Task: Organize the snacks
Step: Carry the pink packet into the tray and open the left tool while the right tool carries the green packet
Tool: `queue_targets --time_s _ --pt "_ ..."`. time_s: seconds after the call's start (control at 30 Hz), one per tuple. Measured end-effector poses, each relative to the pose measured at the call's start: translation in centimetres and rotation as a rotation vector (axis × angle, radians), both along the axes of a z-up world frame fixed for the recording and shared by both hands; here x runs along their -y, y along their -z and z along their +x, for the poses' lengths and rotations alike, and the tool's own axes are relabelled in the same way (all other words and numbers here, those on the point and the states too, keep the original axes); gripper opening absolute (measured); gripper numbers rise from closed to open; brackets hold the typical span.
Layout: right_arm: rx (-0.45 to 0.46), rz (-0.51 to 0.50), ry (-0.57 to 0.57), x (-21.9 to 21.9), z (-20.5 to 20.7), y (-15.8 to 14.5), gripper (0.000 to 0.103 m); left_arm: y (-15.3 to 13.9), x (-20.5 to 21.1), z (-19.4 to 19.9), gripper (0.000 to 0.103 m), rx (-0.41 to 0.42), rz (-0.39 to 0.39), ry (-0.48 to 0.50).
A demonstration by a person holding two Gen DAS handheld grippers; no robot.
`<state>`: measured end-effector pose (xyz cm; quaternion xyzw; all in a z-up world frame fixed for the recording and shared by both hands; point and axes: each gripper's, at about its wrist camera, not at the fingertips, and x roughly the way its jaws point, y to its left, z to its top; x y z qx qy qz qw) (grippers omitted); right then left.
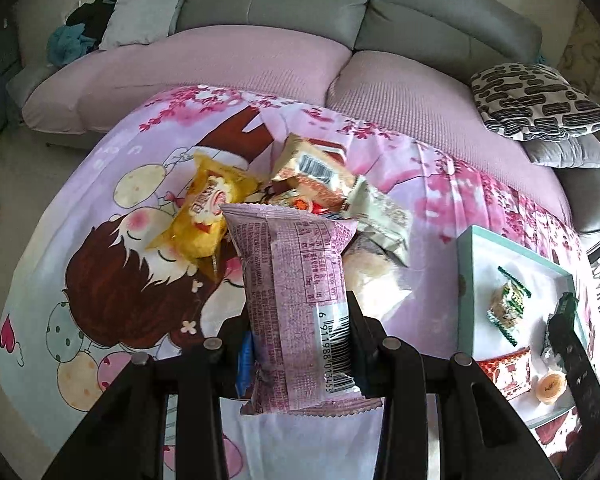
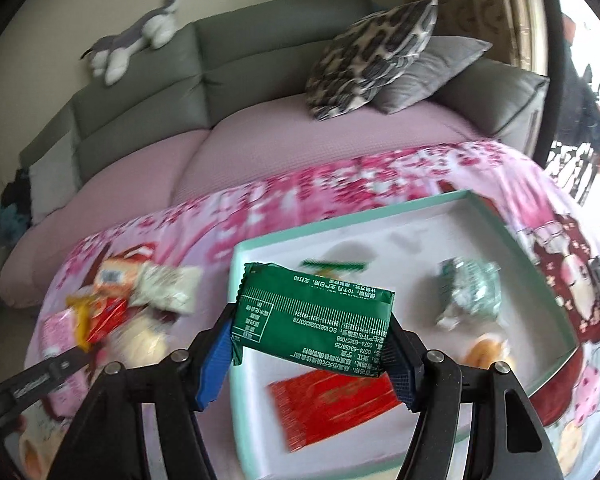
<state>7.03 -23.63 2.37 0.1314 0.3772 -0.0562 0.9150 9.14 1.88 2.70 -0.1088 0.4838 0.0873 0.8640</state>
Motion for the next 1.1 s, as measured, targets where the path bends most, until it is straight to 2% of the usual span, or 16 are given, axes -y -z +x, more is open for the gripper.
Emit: queue_targets --time_s 0.27,0.5,0.6,0.87,1.1 --pt "0.014 0.029 0.095 4.8 0.9 0.7 0.069 -0.9 4.0 0.6 0.04 0.014 0.013 0.079" --pt "0.011 -0.009 0.134 7.2 0.9 2.6 0.069 -1.4 9.2 2.5 0.04 0.035 0.027 0.204" --pt "-0.011 0.021 0.16 8.4 1.2 3.5 0.069 -1.2 11.7 3.8 0.04 0.04 0.035 0.259" --pt "-0.016 0.037 0.203 10.6 1.4 4.7 0.069 0.8 17.7 7.2 0.04 0.032 0.045 0.389" --pt "-0.019 0.038 0.237 11.9 1.4 5.1 0.069 3.2 19.5 8.7 0.04 0.009 0.034 0.422"
